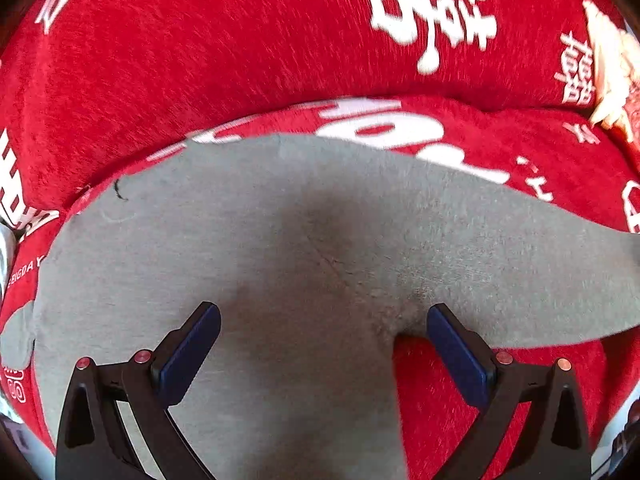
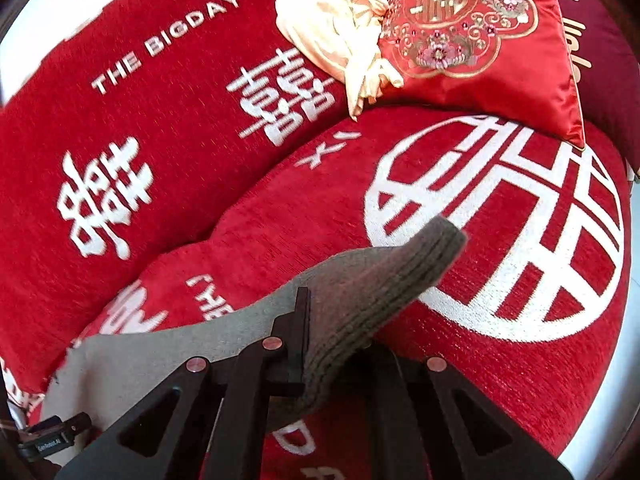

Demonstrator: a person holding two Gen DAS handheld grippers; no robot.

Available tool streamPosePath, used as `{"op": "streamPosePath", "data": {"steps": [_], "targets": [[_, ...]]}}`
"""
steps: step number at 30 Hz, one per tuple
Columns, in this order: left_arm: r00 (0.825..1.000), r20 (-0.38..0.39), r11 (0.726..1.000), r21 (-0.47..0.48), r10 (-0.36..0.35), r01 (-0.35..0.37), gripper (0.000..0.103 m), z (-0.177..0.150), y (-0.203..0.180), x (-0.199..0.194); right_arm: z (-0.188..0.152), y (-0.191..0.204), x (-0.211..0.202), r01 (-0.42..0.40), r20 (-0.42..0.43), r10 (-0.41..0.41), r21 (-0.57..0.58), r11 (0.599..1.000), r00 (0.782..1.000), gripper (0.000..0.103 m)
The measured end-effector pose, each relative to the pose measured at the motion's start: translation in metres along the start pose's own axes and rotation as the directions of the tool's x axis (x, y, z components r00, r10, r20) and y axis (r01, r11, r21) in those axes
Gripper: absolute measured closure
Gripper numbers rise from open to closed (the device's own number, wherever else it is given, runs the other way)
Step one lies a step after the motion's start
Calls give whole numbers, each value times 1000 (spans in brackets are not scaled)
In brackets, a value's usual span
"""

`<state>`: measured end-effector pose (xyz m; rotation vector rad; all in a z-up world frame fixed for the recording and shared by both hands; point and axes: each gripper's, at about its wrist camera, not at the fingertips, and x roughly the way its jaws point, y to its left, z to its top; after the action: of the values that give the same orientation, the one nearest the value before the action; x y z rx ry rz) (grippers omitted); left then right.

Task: Fold small clothes
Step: 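Close the right gripper on the grey sleeve cuff, then lift the sleeve with the right gripper and carry it across the sweater body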

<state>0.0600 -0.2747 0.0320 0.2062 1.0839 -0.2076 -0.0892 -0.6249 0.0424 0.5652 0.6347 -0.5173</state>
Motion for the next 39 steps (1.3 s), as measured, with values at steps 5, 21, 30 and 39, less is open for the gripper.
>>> {"op": "streamPosePath", "data": {"steps": [5, 21, 30, 39], "targets": [[1000, 19, 999, -47, -22, 22, 0, -12, 32, -16, 7, 20, -19, -29, 14, 29, -15, 999, 999, 98], [998, 34, 988, -144, -53, 58, 0, -60, 121, -34, -6, 144, -64, -89, 50, 99, -165, 982, 994, 98], [997, 46, 985, -158, -68, 75, 0, -78, 160, -37, -25, 209, -68, -101, 51, 116, -226, 969, 992, 98], [997, 25, 980, -180, -75, 79, 0, -94, 194, -28, -51, 264, -62, -100, 19, 110, -292, 951, 994, 98]]}}
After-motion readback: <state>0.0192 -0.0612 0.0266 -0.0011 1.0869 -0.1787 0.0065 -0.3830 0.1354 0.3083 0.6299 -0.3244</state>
